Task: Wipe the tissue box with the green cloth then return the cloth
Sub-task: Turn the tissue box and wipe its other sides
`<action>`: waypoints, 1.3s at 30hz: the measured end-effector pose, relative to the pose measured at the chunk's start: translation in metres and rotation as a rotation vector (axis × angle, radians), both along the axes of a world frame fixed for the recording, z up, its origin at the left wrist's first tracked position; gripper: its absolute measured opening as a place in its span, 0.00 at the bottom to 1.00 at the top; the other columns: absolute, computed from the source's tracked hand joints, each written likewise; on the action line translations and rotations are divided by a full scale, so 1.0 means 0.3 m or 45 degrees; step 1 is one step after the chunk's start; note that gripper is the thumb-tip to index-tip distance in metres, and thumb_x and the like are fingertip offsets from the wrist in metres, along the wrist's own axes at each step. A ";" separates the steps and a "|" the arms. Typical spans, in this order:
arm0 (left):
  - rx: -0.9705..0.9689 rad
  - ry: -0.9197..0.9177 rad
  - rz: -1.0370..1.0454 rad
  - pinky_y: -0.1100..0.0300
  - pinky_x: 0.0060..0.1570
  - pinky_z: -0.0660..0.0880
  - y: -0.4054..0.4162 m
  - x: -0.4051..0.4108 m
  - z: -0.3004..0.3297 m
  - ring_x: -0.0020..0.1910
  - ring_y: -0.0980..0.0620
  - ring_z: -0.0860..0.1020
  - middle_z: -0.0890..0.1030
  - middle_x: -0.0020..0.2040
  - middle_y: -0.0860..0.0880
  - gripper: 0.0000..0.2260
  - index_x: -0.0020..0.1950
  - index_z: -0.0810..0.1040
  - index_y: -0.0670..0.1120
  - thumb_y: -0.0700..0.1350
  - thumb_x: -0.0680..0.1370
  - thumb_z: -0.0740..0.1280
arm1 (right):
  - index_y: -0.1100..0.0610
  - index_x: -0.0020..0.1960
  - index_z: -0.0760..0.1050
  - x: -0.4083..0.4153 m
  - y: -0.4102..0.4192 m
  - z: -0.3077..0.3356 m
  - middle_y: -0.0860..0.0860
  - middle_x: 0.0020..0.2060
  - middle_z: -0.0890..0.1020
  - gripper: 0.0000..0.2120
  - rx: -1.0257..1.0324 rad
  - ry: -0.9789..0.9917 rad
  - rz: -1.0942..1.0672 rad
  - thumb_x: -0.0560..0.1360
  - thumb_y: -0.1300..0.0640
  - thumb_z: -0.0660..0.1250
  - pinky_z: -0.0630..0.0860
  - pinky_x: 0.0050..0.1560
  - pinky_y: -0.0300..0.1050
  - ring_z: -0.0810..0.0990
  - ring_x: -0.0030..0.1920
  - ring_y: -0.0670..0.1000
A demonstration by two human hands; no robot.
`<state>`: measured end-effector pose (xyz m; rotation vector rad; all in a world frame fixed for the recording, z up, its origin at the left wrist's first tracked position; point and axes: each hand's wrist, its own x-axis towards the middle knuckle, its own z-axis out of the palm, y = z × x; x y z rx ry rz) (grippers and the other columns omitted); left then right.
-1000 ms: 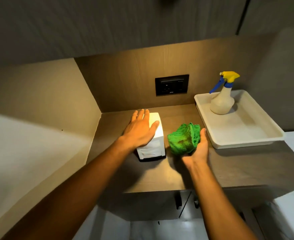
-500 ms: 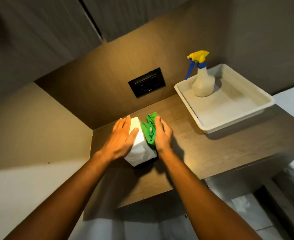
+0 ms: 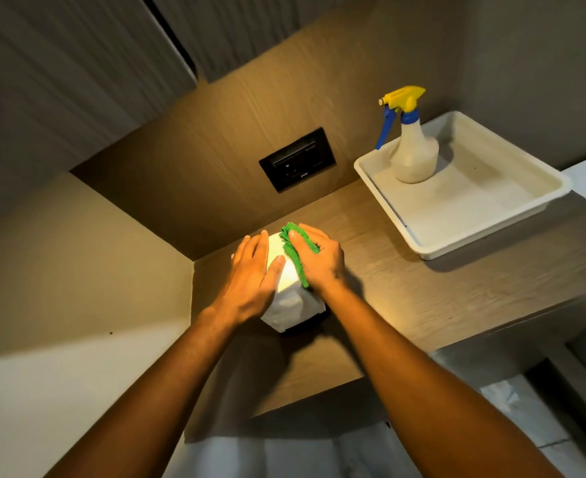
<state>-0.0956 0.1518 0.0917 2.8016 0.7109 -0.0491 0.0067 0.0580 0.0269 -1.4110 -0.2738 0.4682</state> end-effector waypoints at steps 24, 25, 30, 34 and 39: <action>-0.050 -0.027 -0.021 0.42 0.78 0.44 0.013 -0.011 -0.017 0.80 0.50 0.43 0.48 0.83 0.49 0.33 0.81 0.48 0.47 0.61 0.80 0.45 | 0.36 0.56 0.78 -0.018 -0.081 -0.093 0.40 0.39 0.84 0.33 -0.343 0.122 0.141 0.61 0.18 0.56 0.82 0.38 0.46 0.84 0.39 0.44; -0.047 -0.030 -0.022 0.43 0.78 0.44 0.011 -0.009 -0.017 0.80 0.50 0.43 0.48 0.83 0.49 0.33 0.81 0.48 0.47 0.61 0.80 0.45 | 0.36 0.59 0.76 -0.039 -0.103 -0.100 0.38 0.43 0.83 0.34 -0.366 0.094 0.124 0.62 0.18 0.55 0.80 0.40 0.44 0.83 0.42 0.44; -0.057 -0.044 -0.023 0.42 0.78 0.45 0.010 -0.011 -0.014 0.80 0.50 0.43 0.48 0.83 0.49 0.33 0.81 0.48 0.46 0.60 0.79 0.45 | 0.47 0.69 0.74 -0.187 -0.163 -0.117 0.42 0.58 0.79 0.31 -0.112 -0.035 -0.042 0.73 0.31 0.61 0.78 0.51 0.38 0.79 0.54 0.41; -0.055 -0.038 -0.026 0.42 0.78 0.45 0.009 -0.008 -0.015 0.80 0.50 0.43 0.49 0.83 0.48 0.33 0.81 0.48 0.46 0.60 0.79 0.45 | 0.52 0.62 0.79 -0.174 -0.120 -0.082 0.46 0.52 0.83 0.19 -0.123 0.112 -0.146 0.78 0.41 0.63 0.74 0.39 0.28 0.79 0.46 0.40; -0.066 -0.044 -0.026 0.42 0.78 0.45 0.011 -0.011 -0.016 0.80 0.50 0.44 0.49 0.82 0.49 0.33 0.81 0.48 0.46 0.60 0.79 0.45 | 0.53 0.39 0.78 -0.003 -0.037 -0.042 0.46 0.31 0.81 0.20 -0.313 0.333 -0.004 0.76 0.37 0.64 0.67 0.22 0.31 0.80 0.31 0.45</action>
